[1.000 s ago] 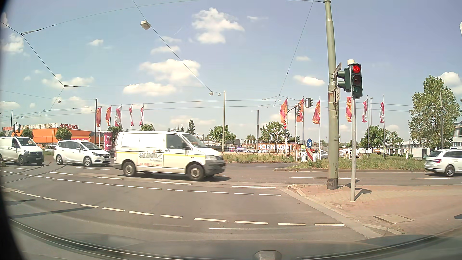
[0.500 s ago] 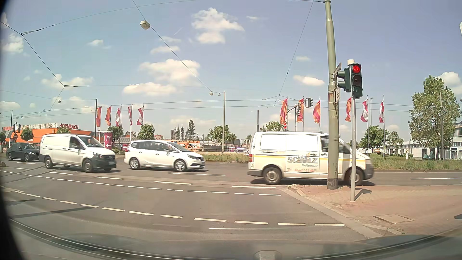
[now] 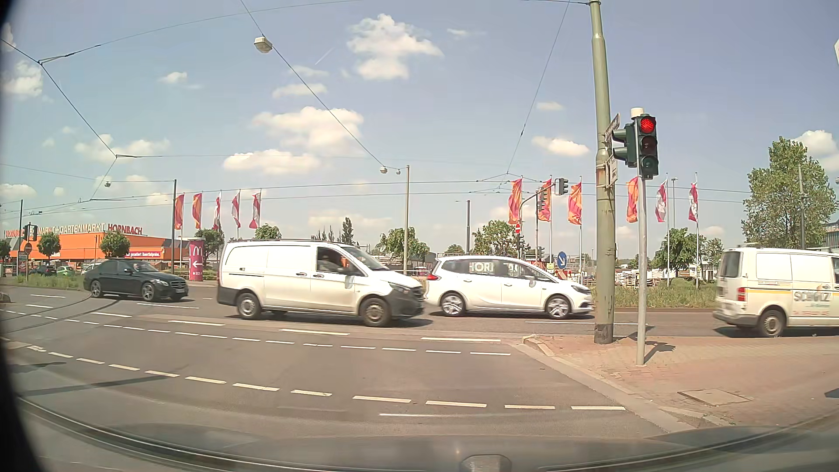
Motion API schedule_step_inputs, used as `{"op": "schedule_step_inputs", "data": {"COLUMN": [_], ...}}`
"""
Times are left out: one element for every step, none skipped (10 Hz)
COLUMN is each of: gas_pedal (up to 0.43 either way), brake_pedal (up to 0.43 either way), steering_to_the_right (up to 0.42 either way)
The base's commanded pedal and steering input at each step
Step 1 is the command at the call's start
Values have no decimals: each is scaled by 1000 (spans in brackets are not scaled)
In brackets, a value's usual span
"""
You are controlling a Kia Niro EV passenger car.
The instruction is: Follow the waypoints while adhering to traffic rules and regulations
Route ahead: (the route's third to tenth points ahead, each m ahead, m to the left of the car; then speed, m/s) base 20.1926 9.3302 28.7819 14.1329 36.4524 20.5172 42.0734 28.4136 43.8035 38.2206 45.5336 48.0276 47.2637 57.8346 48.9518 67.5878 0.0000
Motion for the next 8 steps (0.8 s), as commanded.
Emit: {"op": "schedule_step_inputs", "data": {"gas_pedal": [0, 0, 0, 0, 0, 0, 0, 0], "brake_pedal": [348, 348, 348, 348, 348, 348, 348, 348], "steering_to_the_right": [-49, -48, -48, -49, -48, -48, -48, -48]}}
